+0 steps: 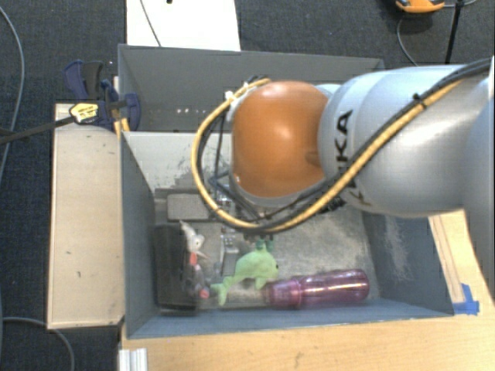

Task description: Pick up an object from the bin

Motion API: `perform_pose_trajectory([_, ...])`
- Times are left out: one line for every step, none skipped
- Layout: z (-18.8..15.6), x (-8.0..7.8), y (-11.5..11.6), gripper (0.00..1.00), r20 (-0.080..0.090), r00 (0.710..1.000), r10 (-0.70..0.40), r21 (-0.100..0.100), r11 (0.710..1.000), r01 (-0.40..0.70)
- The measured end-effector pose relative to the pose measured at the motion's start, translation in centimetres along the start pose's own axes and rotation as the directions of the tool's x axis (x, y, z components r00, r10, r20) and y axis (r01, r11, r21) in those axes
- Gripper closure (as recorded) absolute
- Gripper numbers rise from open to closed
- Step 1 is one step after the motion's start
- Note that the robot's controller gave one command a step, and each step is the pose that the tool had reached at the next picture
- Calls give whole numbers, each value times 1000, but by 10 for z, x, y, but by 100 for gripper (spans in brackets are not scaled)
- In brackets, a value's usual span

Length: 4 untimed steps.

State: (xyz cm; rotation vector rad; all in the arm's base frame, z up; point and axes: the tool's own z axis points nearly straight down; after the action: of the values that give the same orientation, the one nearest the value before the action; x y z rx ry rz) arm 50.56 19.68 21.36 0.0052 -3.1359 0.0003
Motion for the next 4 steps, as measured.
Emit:
perform_pose_trajectory([-4,-2,-1,0,8,1000,5,-2,1000,-5])
perform_pose_trajectory([26,7,-40,0,10,999,-33,-4,999,33])
perform_pose_trajectory([66,7,-60,0,8,981,-195,2,981,195])
perform_pose_trajectory([78,0,-76,0,8,926,-377,0,926,377])
